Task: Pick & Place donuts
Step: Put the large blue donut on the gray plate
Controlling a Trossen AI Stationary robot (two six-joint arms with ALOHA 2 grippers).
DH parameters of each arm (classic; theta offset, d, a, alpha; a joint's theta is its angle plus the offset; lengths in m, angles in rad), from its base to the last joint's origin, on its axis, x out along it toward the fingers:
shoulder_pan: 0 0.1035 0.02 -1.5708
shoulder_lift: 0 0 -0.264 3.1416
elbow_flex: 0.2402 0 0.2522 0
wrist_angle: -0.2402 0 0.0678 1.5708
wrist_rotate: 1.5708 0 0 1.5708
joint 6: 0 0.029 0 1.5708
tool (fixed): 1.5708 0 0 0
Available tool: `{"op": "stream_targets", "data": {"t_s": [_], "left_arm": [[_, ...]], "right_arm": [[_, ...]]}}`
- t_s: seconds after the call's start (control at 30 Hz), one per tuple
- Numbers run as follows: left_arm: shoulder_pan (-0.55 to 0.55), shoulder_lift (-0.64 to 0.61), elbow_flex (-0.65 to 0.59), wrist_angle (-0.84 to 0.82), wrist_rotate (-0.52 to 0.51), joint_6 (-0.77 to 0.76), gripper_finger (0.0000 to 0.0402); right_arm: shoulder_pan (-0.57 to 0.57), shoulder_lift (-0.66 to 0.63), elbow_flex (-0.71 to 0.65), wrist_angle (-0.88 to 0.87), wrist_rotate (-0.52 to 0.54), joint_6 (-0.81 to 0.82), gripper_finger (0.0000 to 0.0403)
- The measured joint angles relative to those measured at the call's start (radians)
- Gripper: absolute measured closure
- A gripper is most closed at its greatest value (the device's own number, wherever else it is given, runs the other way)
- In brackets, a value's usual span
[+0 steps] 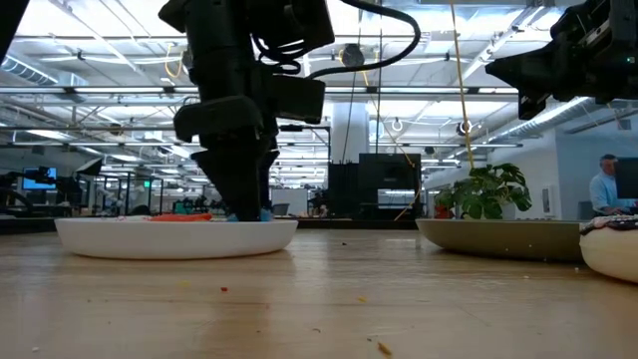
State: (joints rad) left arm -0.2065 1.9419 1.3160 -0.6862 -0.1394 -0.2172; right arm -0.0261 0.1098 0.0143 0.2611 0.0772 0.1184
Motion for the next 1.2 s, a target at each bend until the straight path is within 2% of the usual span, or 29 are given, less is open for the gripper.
{"op": "stream_targets", "data": {"t_s": [0.1, 0.17, 0.33, 0.43, 0.57, 0.67, 0.77, 0.9, 1.0, 1.1, 1.2], "left_arm": [[0.002, 0.001, 0.069, -0.046, 0.0, 0.02, 0.0094], [-0.003, 0.002, 0.164, -0.121, -0.001, 0.029, 0.0094], [-0.034, 0.001, 0.409, -0.401, -0.011, 0.021, 0.0099], [-0.084, -0.019, 0.489, -0.543, -0.017, 0.024, 0.0133], [-0.16, -0.121, 0.495, -0.627, -0.06, -0.03, 0.0225], [-0.23, -0.263, 0.398, -0.637, -0.21, -0.121, 0.0308], [-0.319, -0.46, 0.222, -0.535, -0.393, -0.246, 0.0381], [-0.421, -0.73, -0.089, -0.381, -0.684, -0.511, 0.0387], [-0.47, -0.884, -0.33, -0.224, -0.862, -0.623, 0.0394], [-0.472, -0.981, -0.555, -0.006, -0.987, -0.654, 0.0396], [-0.47, -1.031, -0.733, 0.246, -0.991, -0.496, 0.0394]], "right_arm": [[0.0, 0.0, 0.0, 0.0, 0.0, 0.0, 0.0403], [0.0, 0.0, 0.0, 0.0, 0.0, -0.001, 0.0403], [0.0, 0.0, 0.0, 0.0, 0.0, -0.004, 0.0403], [0.0, 0.0, 0.0, -0.001, -0.001, -0.003, 0.0403], [0.0, 0.0, 0.0, -0.013, -0.002, -0.001, 0.0403], [0.0, 0.002, 0.0, -0.012, -0.003, 0.0, 0.0403], [0.0, 0.002, 0.0, -0.011, -0.003, 0.0, 0.0403], [0.0, 0.002, 0.0, 0.002, -0.003, 0.0, 0.0403], [0.0, 0.002, 0.0, 0.004, -0.002, 0.0, 0.0403], [0.0, 0.002, 0.0, 0.016, -0.001, -0.001, 0.0403], [0.0, 0.002, 0.0, 0.026, -0.001, -0.005, 0.0403]]}}
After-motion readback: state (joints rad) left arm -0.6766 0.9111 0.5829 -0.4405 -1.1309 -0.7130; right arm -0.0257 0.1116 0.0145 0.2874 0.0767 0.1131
